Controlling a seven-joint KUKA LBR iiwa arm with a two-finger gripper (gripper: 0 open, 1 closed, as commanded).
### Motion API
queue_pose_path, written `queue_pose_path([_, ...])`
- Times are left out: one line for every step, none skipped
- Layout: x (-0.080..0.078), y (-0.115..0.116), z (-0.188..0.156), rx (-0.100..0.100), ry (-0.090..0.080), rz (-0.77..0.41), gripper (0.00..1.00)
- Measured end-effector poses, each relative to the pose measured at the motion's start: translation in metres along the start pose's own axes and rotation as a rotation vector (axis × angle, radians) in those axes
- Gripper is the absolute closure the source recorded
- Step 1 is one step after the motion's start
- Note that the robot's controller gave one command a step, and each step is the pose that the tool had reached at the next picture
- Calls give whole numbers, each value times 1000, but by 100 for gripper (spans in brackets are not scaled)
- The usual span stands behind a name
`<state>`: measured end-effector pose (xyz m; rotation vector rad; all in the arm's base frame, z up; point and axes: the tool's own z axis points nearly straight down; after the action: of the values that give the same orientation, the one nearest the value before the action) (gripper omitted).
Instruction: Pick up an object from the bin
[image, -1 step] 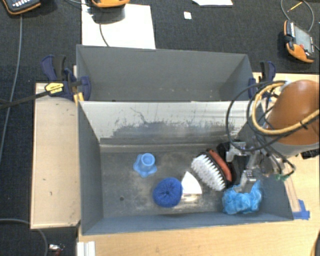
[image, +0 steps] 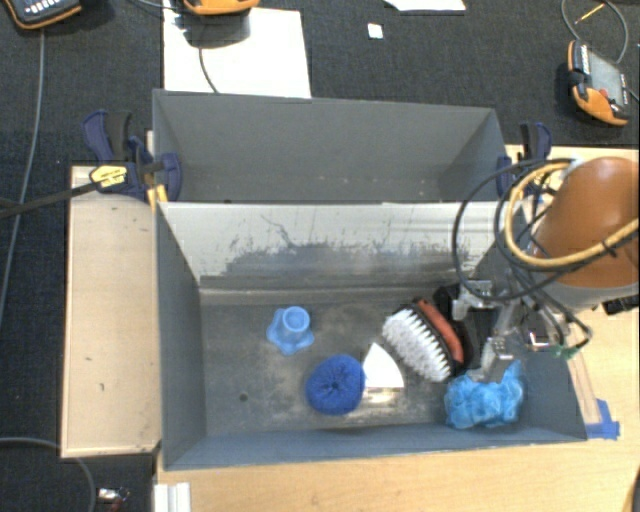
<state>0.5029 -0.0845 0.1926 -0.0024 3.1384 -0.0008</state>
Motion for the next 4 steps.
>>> queue_pose_path([-48,-3,96,-4,1,347,0])
queue_pose_path([-59,3,88,-5,0,-210,0])
queue_pose_path([-53,9,89,-4,4,78,0])
queue_pose_path([-61,46,117,-3,0,-4,0])
